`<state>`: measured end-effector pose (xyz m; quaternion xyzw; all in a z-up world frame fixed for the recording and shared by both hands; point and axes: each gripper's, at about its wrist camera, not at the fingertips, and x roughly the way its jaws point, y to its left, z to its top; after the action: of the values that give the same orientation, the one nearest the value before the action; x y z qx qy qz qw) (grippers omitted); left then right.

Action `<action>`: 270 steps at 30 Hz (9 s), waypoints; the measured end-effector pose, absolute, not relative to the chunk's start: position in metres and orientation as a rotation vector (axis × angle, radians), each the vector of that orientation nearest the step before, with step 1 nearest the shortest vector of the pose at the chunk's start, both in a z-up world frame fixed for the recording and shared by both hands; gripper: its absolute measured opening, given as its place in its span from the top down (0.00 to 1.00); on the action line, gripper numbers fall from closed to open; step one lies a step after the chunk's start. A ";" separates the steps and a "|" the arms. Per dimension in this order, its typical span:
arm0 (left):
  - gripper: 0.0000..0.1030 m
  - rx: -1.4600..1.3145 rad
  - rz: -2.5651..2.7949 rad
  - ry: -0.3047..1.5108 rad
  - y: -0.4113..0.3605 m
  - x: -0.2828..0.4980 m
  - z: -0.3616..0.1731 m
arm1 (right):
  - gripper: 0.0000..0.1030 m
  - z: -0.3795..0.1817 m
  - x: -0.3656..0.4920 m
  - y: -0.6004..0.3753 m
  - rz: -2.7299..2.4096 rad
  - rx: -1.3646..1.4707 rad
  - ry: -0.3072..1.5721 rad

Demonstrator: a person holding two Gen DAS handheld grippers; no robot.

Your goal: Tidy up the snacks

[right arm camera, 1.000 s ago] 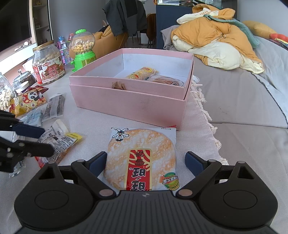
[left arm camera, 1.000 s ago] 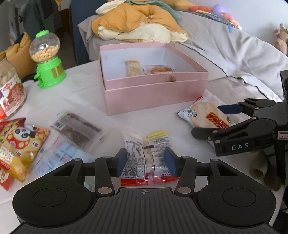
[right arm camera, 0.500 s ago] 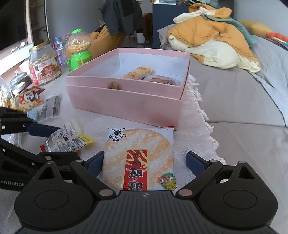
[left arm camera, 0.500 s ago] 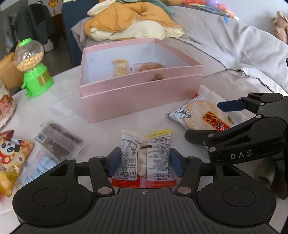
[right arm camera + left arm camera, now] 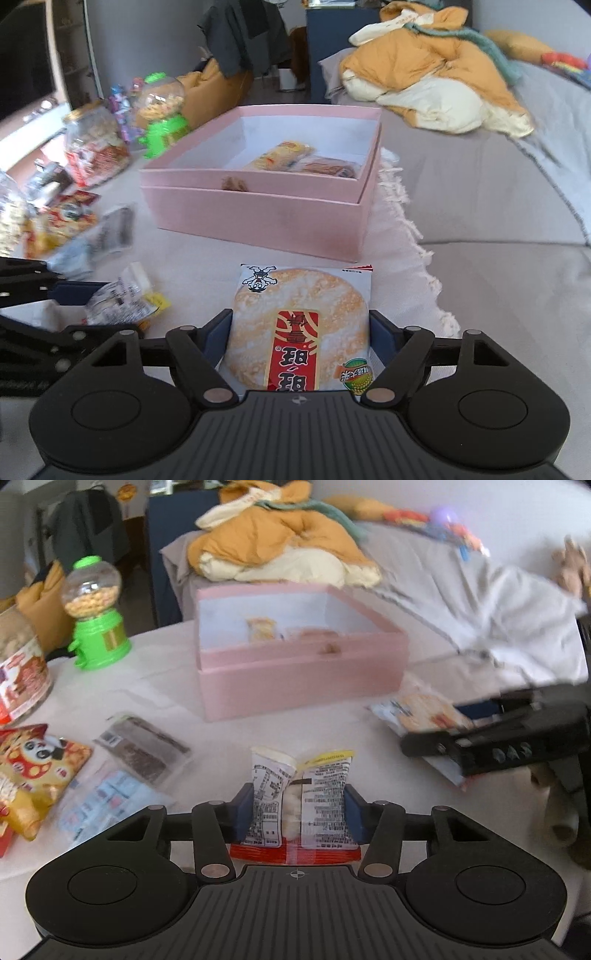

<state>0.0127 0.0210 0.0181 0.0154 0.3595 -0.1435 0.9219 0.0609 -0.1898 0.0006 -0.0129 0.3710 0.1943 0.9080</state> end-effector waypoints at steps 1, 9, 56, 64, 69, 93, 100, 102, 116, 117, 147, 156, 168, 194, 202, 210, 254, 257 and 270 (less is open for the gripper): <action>0.47 0.001 -0.297 0.720 0.025 0.014 0.025 | 0.26 0.004 0.059 -0.193 0.416 -0.016 0.767; 0.45 -0.173 -0.324 0.490 0.029 0.082 0.093 | 0.26 0.037 0.048 -0.199 0.424 -0.075 0.692; 0.46 -0.377 -0.038 0.581 0.130 0.042 0.039 | 0.18 0.070 0.143 -0.157 0.386 0.023 0.689; 0.46 -0.330 0.134 0.591 0.160 -0.043 0.041 | 0.14 0.050 0.084 -0.072 0.685 -0.101 0.715; 0.46 -0.366 0.104 0.612 0.166 -0.040 0.031 | 0.14 0.032 0.047 -0.026 0.855 -0.172 0.775; 0.42 -0.092 0.150 0.753 0.092 0.107 0.007 | 0.16 -0.009 0.044 -0.135 0.510 -0.178 0.700; 0.46 -0.075 0.088 0.752 0.087 0.090 0.005 | 0.14 -0.010 0.053 -0.142 0.502 -0.116 0.723; 0.50 -0.077 0.045 0.750 0.083 0.082 0.005 | 0.13 -0.010 0.055 -0.143 0.500 -0.109 0.728; 0.58 -0.005 -0.231 0.740 0.053 0.003 0.000 | 0.04 -0.013 0.056 -0.140 0.488 -0.123 0.741; 0.57 -0.012 -0.227 0.736 0.053 0.002 -0.001 | 0.04 -0.013 0.056 -0.139 0.490 -0.128 0.743; 0.55 0.003 -0.190 0.749 0.039 -0.011 -0.001 | 0.57 -0.007 0.047 -0.142 0.432 -0.122 0.703; 0.55 -0.024 -0.189 0.702 0.041 -0.017 -0.006 | 0.70 0.017 0.039 -0.157 0.458 -0.072 0.717; 0.58 -0.069 -0.192 0.713 0.046 -0.015 -0.004 | 0.70 0.014 0.028 -0.152 0.501 -0.070 0.737; 0.69 -0.114 -0.284 0.557 0.036 -0.042 0.030 | 0.71 0.038 0.015 -0.207 0.479 -0.013 0.747; 0.68 -0.103 -0.280 0.373 0.032 0.013 0.092 | 0.71 0.080 0.019 -0.205 0.508 -0.012 0.628; 0.76 -0.422 -0.240 0.572 0.047 0.147 0.075 | 0.71 0.125 0.053 -0.199 0.454 0.000 0.530; 0.71 -0.271 0.140 0.560 0.193 0.024 0.016 | 0.14 0.002 0.035 0.018 0.831 -0.353 0.810; 0.63 -0.238 0.129 0.593 0.176 0.019 0.010 | 0.09 0.001 0.046 -0.009 0.760 -0.321 0.809; 0.58 -0.347 -0.035 0.637 0.166 -0.003 0.009 | 0.00 -0.010 0.059 -0.058 0.673 -0.213 0.747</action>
<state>-0.0028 0.1663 0.0092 -0.1696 0.3117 -0.0171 0.9348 0.0587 -0.0576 -0.0099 -0.1018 0.3575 0.3219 0.8708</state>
